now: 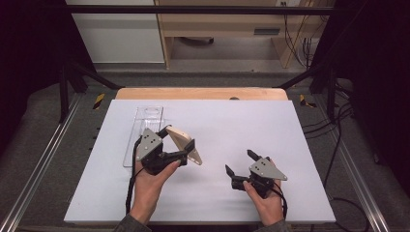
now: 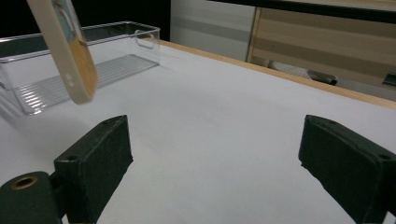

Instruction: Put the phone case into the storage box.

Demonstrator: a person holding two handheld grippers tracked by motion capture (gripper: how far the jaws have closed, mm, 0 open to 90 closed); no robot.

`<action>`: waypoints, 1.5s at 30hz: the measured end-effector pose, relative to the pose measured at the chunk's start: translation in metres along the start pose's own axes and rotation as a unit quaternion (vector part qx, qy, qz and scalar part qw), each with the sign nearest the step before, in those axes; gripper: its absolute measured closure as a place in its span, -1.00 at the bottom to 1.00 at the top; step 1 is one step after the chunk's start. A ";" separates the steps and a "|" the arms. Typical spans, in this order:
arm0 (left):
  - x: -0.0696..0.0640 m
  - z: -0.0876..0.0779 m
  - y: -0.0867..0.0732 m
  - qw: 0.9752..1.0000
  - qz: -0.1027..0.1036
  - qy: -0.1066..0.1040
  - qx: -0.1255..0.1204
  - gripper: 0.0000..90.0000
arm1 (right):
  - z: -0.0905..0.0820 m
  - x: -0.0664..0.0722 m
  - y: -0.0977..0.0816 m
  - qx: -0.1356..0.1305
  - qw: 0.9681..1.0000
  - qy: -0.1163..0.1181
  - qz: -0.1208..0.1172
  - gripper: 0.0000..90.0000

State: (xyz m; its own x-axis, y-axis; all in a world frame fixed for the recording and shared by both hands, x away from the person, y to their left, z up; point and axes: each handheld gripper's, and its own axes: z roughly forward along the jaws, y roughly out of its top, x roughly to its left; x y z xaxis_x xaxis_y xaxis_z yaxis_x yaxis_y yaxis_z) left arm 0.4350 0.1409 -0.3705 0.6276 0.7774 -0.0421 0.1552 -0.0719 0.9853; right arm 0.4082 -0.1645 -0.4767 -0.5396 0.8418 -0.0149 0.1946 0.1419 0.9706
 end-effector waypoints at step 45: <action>0.071 -0.043 0.053 0.992 0.013 0.121 -0.028 -0.78 | -0.018 -0.028 -0.008 -0.019 0.999 -0.028 0.034 -0.87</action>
State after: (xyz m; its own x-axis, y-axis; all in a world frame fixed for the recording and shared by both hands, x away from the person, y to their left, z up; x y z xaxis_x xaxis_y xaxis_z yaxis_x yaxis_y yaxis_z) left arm 0.4546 0.2195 -0.3140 0.4290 0.9032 0.0166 0.0942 -0.0630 0.9936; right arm 0.4074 -0.1982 -0.4794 -0.4795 0.8766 0.0395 0.1980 0.0643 0.9781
